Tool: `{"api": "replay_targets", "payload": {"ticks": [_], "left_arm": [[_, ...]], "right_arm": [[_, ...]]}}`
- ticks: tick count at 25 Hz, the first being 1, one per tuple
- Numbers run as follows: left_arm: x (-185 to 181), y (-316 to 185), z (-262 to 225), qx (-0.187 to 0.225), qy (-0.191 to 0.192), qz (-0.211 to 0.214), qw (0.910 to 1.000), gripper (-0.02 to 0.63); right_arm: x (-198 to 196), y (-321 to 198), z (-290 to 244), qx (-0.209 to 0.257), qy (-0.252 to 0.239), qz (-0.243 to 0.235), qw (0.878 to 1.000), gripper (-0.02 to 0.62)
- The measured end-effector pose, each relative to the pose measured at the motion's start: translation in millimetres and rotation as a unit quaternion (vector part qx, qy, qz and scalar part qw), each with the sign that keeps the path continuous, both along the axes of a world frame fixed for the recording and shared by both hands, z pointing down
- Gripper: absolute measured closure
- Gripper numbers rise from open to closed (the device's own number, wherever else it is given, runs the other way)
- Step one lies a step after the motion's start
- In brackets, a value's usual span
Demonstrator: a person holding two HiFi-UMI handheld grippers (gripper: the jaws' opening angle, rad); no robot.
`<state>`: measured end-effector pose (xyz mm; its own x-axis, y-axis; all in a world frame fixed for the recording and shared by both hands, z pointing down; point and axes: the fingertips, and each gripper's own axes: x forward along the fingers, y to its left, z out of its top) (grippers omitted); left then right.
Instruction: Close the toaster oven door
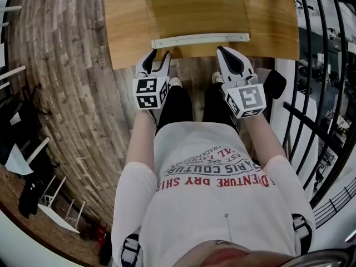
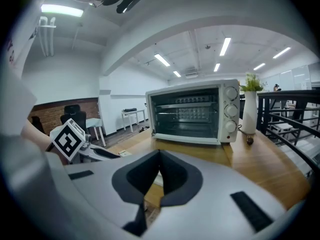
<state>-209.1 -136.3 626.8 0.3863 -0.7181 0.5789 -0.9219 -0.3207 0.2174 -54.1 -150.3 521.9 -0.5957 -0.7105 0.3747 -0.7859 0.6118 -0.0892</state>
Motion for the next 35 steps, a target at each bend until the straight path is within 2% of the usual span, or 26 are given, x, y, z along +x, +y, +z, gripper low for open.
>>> {"api": "replay_targets", "payload": {"ticks": [5,14,21,25,35], "left_arm": [[3,-9,12,-0.007,0.017,-0.006,0.9998,0.448],[-3,-22,14,0.0,-0.006,-0.008,1.0,0.486],[-2,-21,11,-0.031,0.004,-0.018,0.9993,0.502],[-2,-18,-4,-0.023,-0.005,-0.015,0.9996,0.508],[-2,-27,-55,0.011,0.008,-0.017,0.9998,0.506]], "right_arm": [[-3,0,9,-0.008,0.008,0.008,1.0,0.609],[-9,4,12,-0.022,0.004,0.011,1.0,0.609],[-19,-5,-3,-0.01,0.001,-0.015,1.0,0.609],[-17,-4,-18,0.006,0.002,-0.019,1.0,0.609],[-12,-14,-63,0.045,0.006,-0.023,0.999,0.609]]}}
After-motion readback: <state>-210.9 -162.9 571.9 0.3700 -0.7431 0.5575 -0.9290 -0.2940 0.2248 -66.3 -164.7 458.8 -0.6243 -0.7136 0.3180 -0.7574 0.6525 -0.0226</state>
